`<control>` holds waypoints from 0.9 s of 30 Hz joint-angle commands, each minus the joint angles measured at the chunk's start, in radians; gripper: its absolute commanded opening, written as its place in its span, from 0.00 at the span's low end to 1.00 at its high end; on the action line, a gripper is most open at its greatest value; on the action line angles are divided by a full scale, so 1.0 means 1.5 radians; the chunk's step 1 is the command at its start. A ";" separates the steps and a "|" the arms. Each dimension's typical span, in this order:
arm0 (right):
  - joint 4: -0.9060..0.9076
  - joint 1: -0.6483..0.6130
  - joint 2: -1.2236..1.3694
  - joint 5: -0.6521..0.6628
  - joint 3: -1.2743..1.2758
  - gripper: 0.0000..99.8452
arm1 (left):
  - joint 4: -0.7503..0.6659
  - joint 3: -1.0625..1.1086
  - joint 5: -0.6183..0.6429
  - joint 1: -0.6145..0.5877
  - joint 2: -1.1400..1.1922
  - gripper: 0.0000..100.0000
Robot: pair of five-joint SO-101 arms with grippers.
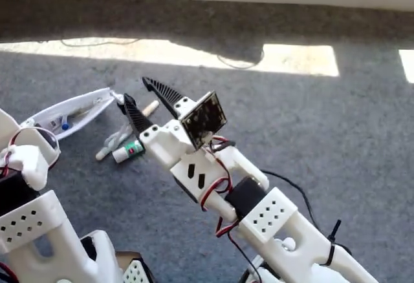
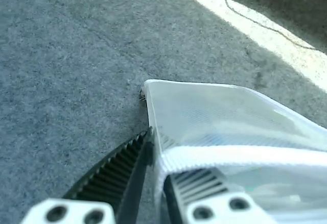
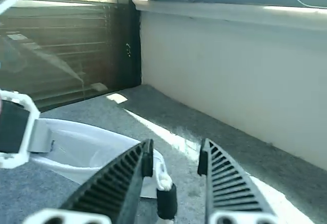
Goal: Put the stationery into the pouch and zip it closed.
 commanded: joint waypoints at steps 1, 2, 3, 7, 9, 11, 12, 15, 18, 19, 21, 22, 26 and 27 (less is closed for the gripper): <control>0.069 0.030 -0.024 -0.007 -0.082 0.14 | -0.016 -0.016 0.009 -0.059 -0.043 0.01; 0.086 0.033 -0.025 -0.008 -0.096 0.14 | -0.016 -0.014 0.010 -0.072 -0.060 0.01; 0.103 0.033 -0.027 -0.015 -0.109 0.14 | -0.016 -0.012 0.021 -0.086 -0.077 0.01; 0.155 0.068 -0.023 -0.074 -0.156 0.14 | -0.016 0.002 0.044 -0.144 -0.154 0.01; 0.174 0.095 -0.023 -0.085 -0.173 0.14 | -0.016 0.014 0.047 -0.156 -0.188 0.01; 0.197 0.110 -0.023 -0.085 -0.187 0.14 | -0.016 0.023 0.047 -0.156 -0.210 0.01; 0.210 0.114 -0.023 -0.085 -0.195 0.14 | -0.016 0.028 0.047 -0.156 -0.214 0.01; 0.253 0.113 -0.022 -0.085 -0.204 0.14 | -0.016 0.035 0.046 -0.156 -0.214 0.01; 0.280 0.114 -0.022 -0.085 -0.202 0.14 | -0.016 0.035 0.046 -0.156 -0.213 0.01; 0.286 0.115 -0.021 -0.085 -0.202 0.14 | -0.016 0.035 0.046 -0.156 -0.213 0.01; 0.303 0.116 -0.007 -0.085 -0.199 0.14 | -0.016 0.035 0.046 -0.156 -0.211 0.01; 0.321 0.116 0.012 -0.086 -0.196 0.14 | -0.016 0.035 0.046 -0.156 -0.208 0.01; 0.356 0.116 0.128 -0.147 -0.199 0.14 | -0.016 0.035 0.044 -0.157 -0.186 0.01; 0.364 0.116 0.162 -0.173 -0.199 0.14 | -0.016 0.035 0.044 -0.157 -0.178 0.01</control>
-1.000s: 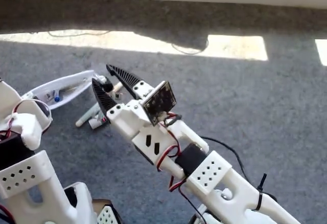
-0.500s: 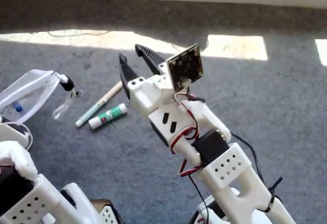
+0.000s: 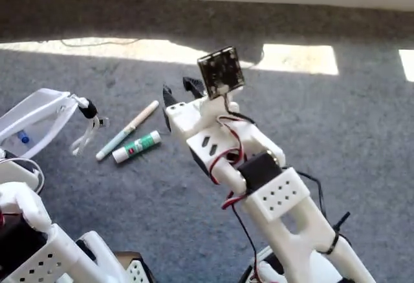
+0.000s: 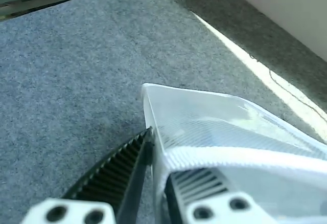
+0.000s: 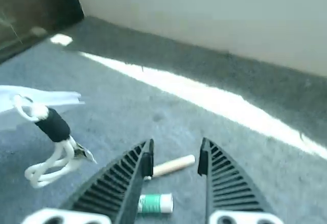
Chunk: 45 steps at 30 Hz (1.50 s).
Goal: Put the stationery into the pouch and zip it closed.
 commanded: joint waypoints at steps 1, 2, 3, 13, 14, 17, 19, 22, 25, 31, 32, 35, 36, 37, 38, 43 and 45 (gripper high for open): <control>0.031 0.010 0.104 -0.075 -0.032 0.14 | -0.016 -0.008 0.016 -0.009 0.016 0.01; 0.041 0.010 0.132 -0.081 -0.036 0.14 | -0.017 -0.008 0.015 -0.010 0.021 0.01; 0.044 0.008 0.161 -0.086 -0.050 0.14 | -0.017 -0.008 0.015 -0.009 0.024 0.01; 0.059 -0.018 0.350 -0.236 -0.156 0.15 | -0.017 -0.008 0.015 -0.009 0.027 0.01; 0.059 -0.026 0.368 -0.258 -0.167 0.15 | -0.017 -0.008 0.015 -0.009 0.027 0.01; 0.060 -0.050 0.419 -0.336 -0.206 0.15 | -0.017 -0.008 0.015 -0.009 0.027 0.01; 0.060 -0.057 0.453 -0.354 -0.233 0.15 | -0.017 -0.008 0.015 -0.009 0.027 0.01; 0.060 -0.057 0.499 -0.360 -0.273 0.15 | -0.017 -0.008 0.015 -0.009 0.027 0.01; 0.061 -0.060 0.537 -0.360 -0.304 0.15 | -0.017 -0.008 0.015 -0.009 0.027 0.01; 0.123 -0.078 0.606 -0.392 -0.396 0.15 | -0.017 -0.007 0.015 -0.008 0.027 0.01; 0.139 -0.082 0.618 -0.405 -0.420 0.17 | -0.017 -0.007 0.015 -0.008 0.027 0.01; 0.195 -0.093 0.664 -0.433 -0.496 0.25 | -0.017 -0.007 0.015 -0.008 0.027 0.01; 0.212 -0.097 0.682 -0.439 -0.520 0.27 | -0.017 -0.007 0.015 -0.008 0.027 0.01; 0.228 -0.100 0.700 -0.442 -0.542 0.29 | -0.017 -0.007 0.015 -0.008 0.027 0.01; 0.237 -0.103 0.719 -0.447 -0.563 0.30 | -0.017 -0.007 0.015 -0.008 0.027 0.01; 0.244 -0.124 0.812 -0.454 -0.639 0.29 | -0.017 -0.007 0.015 -0.008 0.027 0.01; 0.244 -0.125 0.840 -0.454 -0.659 0.27 | -0.017 -0.007 0.015 -0.008 0.027 0.01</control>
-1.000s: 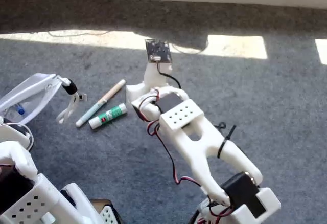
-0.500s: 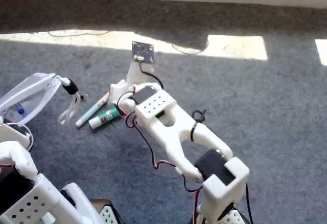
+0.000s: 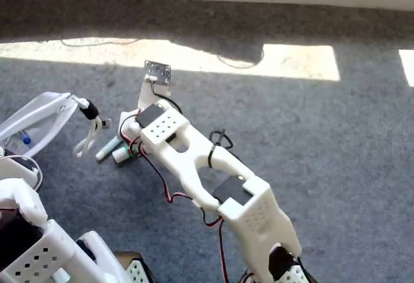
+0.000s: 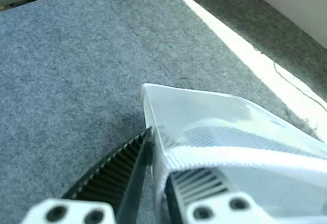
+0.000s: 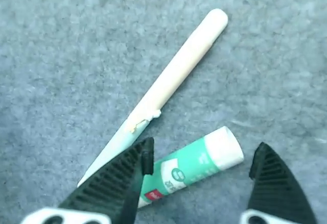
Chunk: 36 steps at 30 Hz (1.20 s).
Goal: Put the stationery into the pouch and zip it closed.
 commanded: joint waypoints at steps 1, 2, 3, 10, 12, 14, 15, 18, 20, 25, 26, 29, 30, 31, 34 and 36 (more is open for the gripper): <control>0.006 -0.010 0.022 -0.007 -0.066 0.26 | -0.017 -0.007 0.015 -0.008 0.002 0.01; 0.006 -0.010 0.034 -0.007 -0.074 0.25 | -0.017 -0.007 0.015 -0.008 0.002 0.01; 0.006 -0.010 0.044 -0.005 -0.081 0.24 | -0.017 -0.006 0.015 -0.008 0.002 0.01; 0.050 0.009 0.092 -0.003 -0.138 0.22 | -0.038 0.019 0.015 0.011 -0.001 0.01; 0.087 0.011 0.100 -0.003 -0.162 0.22 | -0.041 0.020 0.015 0.011 -0.001 0.01; 0.122 0.012 0.110 -0.002 -0.190 0.21 | -0.041 0.021 0.015 0.011 -0.002 0.01; 0.139 0.012 0.117 -0.002 -0.205 0.21 | -0.041 0.021 0.015 0.011 -0.002 0.01; 0.196 0.024 0.137 -0.002 -0.253 0.21 | -0.040 0.021 0.015 0.011 -0.003 0.01; 0.239 0.037 0.151 -0.002 -0.288 0.21 | -0.039 0.021 0.015 0.011 -0.003 0.01; 0.334 0.069 0.196 0.027 -0.368 0.21 | -0.039 0.021 0.015 0.011 -0.003 0.01; 0.345 0.069 0.207 0.039 -0.381 0.21 | -0.038 0.020 0.015 0.011 -0.003 0.01; 0.375 0.067 0.238 0.049 -0.418 0.21 | -0.037 0.019 0.015 0.011 -0.003 0.01; 0.383 0.067 0.245 0.049 -0.432 0.21 | -0.036 0.019 0.015 0.011 -0.003 0.01; 0.392 0.067 0.250 0.049 -0.446 0.21 | -0.036 0.019 0.015 0.011 -0.003 0.01; 0.429 0.067 0.257 0.049 -0.497 0.21 | -0.036 0.019 0.015 0.011 -0.003 0.01; 0.457 0.064 0.258 0.048 -0.530 0.21 | -0.036 0.019 0.015 0.011 -0.003 0.01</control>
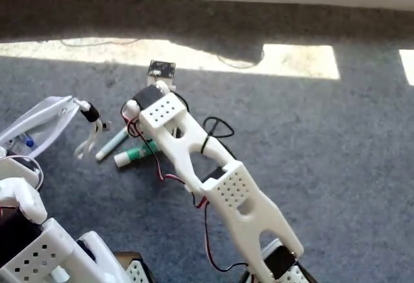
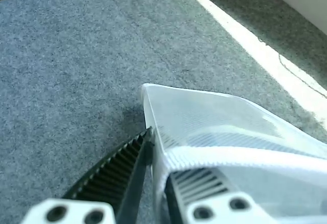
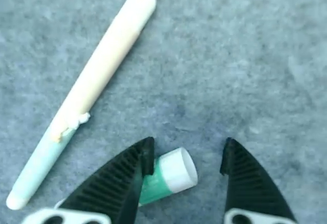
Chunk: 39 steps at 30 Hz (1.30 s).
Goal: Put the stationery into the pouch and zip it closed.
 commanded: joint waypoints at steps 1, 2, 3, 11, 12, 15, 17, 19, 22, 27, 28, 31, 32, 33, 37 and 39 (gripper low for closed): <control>0.055 0.009 -0.009 0.008 -0.076 0.21 | -0.021 -0.015 0.015 0.010 -0.003 0.01; 0.067 0.006 -0.009 -0.003 -0.093 0.21 | -0.021 -0.015 0.015 0.010 -0.003 0.01; 0.080 0.005 -0.008 -0.019 -0.109 0.21 | -0.021 -0.015 0.015 0.010 -0.003 0.01; 0.108 -0.031 -0.004 -0.040 -0.171 0.21 | -0.024 -0.014 0.015 0.010 -0.003 0.01; 0.107 -0.040 -0.004 -0.043 -0.171 0.21 | -0.024 -0.014 0.015 0.010 -0.003 0.01; 0.106 -0.063 -0.004 -0.110 -0.171 0.21 | -0.024 -0.013 0.015 0.010 -0.003 0.01; 0.097 -0.070 -0.004 -0.144 -0.170 0.21 | -0.024 -0.013 0.015 0.010 -0.003 0.01; 0.079 -0.073 -0.003 -0.165 -0.170 0.21 | -0.024 -0.013 0.015 0.010 -0.003 0.01; 0.069 -0.069 0.010 -0.191 -0.167 0.21 | -0.024 -0.013 0.015 0.010 -0.003 0.01; 0.044 -0.064 0.074 -0.192 -0.168 0.21 | -0.024 -0.013 0.015 0.010 -0.003 0.01; 0.034 -0.059 0.086 -0.192 -0.168 0.21 | -0.024 -0.013 0.015 0.010 -0.003 0.01; 0.018 -0.034 0.112 -0.194 -0.169 0.21 | -0.023 -0.013 0.015 0.010 -0.003 0.01; 0.017 -0.025 0.112 -0.195 -0.169 0.21 | -0.023 -0.013 0.015 0.010 -0.003 0.01; 0.017 -0.017 0.110 -0.195 -0.169 0.21 | -0.023 -0.013 0.015 0.010 -0.003 0.01; 0.022 -0.001 0.103 -0.190 -0.169 0.15 | -0.023 -0.013 0.015 0.010 -0.003 0.01; 0.022 0.001 0.104 -0.182 -0.169 0.10 | -0.023 -0.013 0.015 0.010 -0.003 0.01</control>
